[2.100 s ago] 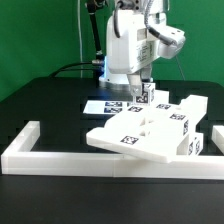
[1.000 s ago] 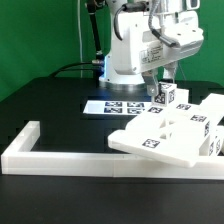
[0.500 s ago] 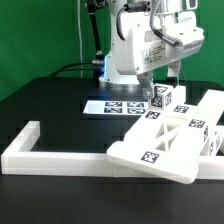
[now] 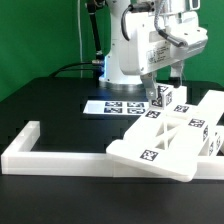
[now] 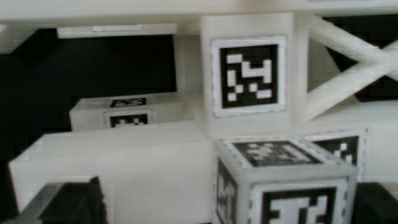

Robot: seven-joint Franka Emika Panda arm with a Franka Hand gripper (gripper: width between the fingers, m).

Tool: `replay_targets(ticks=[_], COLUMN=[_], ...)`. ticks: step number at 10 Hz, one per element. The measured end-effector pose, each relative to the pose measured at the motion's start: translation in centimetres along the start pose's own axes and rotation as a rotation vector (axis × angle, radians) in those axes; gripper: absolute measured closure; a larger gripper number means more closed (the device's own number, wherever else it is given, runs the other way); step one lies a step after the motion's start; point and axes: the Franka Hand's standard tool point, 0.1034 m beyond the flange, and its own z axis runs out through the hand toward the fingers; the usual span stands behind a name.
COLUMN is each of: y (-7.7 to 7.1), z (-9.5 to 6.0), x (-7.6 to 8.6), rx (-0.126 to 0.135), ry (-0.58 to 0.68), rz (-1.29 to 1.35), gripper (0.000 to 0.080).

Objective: Assemble chair

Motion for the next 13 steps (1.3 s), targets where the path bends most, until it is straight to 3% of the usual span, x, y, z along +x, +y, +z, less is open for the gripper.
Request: replay_targets(ticks=[6,13], y=[1.6,3.1], z=[0.4,1.6], x=[-1.3,-1.7], rx=[-0.010,-0.027], ry=[0.004,0.020], rz=[-0.031,-0.062], gripper=[0.0150,0.0150])
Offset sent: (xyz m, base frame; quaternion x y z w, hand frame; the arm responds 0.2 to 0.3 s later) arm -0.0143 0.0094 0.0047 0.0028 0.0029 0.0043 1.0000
